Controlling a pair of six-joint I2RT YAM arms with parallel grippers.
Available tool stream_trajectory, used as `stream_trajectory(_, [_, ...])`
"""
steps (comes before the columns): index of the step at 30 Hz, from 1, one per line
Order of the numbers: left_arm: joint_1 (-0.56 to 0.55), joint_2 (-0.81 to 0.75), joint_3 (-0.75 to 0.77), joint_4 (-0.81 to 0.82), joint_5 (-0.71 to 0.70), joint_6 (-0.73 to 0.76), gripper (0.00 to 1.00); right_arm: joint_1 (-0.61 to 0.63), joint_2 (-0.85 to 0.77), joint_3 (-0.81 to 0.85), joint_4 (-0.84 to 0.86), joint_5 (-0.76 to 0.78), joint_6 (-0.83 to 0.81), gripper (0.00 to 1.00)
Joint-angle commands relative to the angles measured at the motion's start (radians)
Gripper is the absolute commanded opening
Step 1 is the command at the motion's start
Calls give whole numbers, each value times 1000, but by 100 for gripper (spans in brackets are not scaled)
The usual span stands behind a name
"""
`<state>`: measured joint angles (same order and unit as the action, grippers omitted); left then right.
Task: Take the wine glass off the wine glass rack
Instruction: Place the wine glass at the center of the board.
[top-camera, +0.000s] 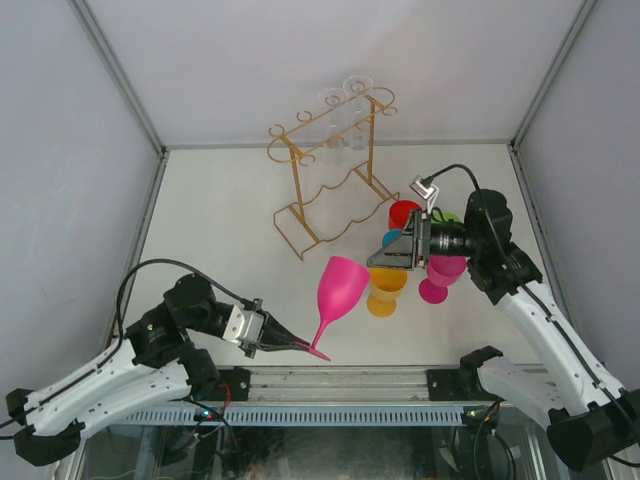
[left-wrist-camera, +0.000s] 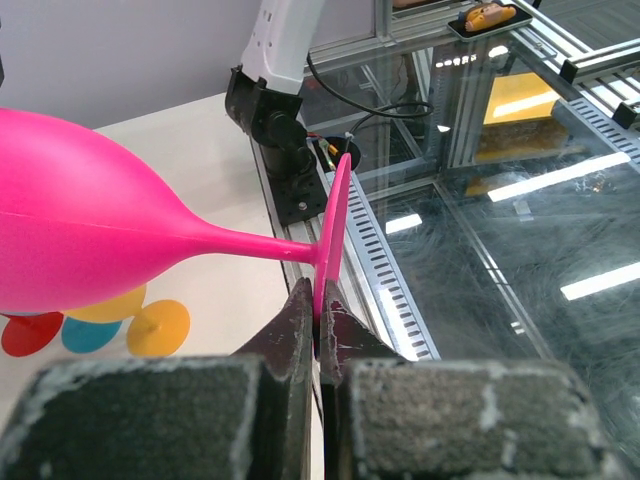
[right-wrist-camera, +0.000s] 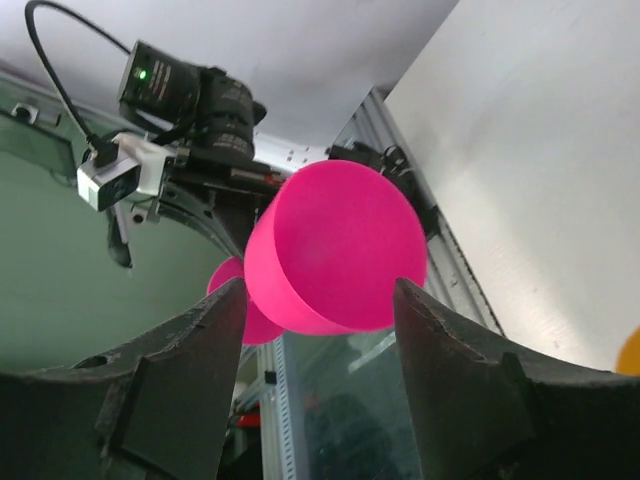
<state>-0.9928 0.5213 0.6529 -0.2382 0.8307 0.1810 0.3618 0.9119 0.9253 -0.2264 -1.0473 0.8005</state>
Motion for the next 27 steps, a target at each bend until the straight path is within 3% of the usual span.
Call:
stream_trajectory(1, [-4,17,8,48,38,40,0,64,40,61,64,-95,0,59])
stream_trajectory(7, [-4,27,22,-16,0,69,0,131,72,72,101,-267,-3,51])
stream_trajectory(12, [-4,28,45,-130,-70,145,0,144,71,72,72,-345,-25,32])
stream_trajectory(18, [-4,64,54,-150,-104,159,0,161,64,72,89,-320,-19,19])
stream_trajectory(22, [-4,96,70,-189,-120,171,0,166,61,72,92,-307,-20,18])
stream_trajectory(27, [-4,88,68,-205,-173,184,0,183,42,72,62,-288,-79,1])
